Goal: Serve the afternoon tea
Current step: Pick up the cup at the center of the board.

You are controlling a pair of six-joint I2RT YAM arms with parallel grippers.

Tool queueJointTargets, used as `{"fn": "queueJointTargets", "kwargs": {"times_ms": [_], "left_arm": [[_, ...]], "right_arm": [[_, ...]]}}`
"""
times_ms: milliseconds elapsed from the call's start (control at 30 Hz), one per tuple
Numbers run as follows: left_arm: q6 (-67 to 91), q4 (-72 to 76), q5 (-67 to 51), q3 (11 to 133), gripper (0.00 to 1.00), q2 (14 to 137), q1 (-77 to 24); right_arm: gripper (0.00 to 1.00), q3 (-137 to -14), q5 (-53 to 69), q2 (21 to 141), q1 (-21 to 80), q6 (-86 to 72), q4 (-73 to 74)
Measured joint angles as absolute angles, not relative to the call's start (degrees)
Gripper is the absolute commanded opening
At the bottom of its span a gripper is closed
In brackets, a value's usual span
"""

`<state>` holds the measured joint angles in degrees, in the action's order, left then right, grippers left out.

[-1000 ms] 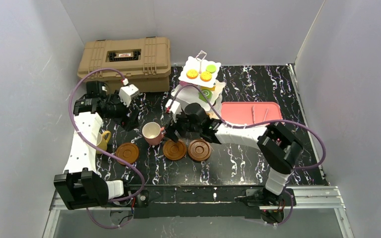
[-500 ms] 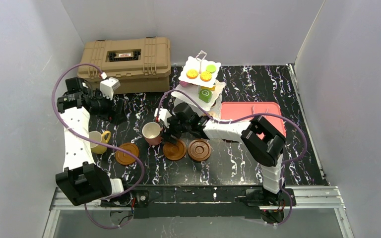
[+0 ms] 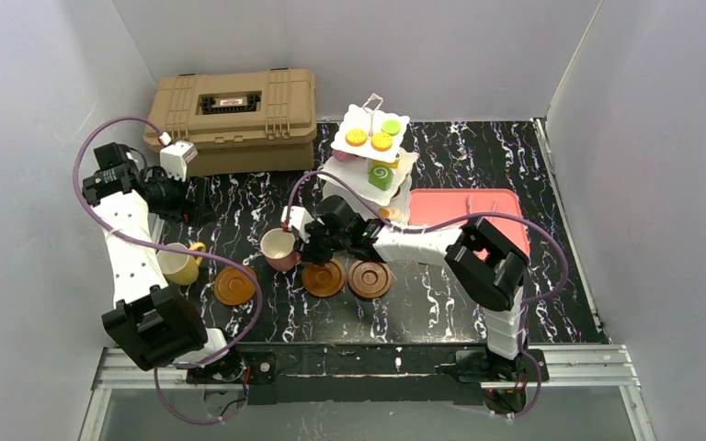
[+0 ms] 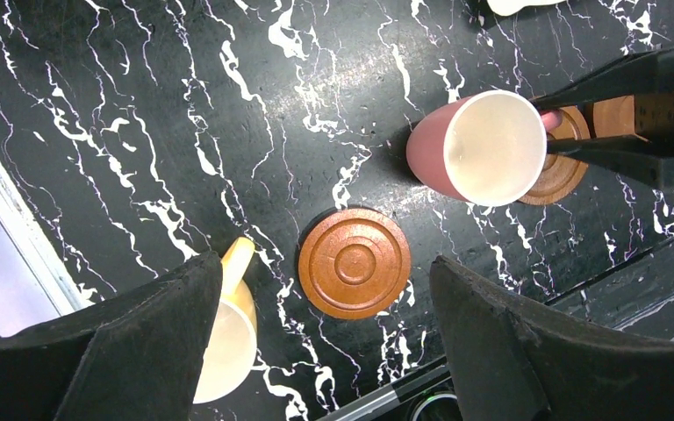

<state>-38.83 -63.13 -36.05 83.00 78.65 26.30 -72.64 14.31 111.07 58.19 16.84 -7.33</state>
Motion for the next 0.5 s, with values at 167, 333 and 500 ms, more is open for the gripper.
{"fn": "queueJointTargets", "kwargs": {"times_ms": [167,333,500], "left_arm": [[-39.00,-63.24,-36.62,83.00,0.85,78.65,27.16],[-39.03,-63.29,-37.15,83.00,0.85,78.65,28.12],[-39.51,-63.29,-37.41,83.00,0.85,78.65,28.93]], "right_arm": [[0.75,-72.99,13.52,111.07,58.94,16.56,-7.05],[0.54,-74.72,12.10,111.22,59.00,16.71,-7.40],[0.22,-76.40,11.84,111.77,59.00,15.84,-8.32]]}}
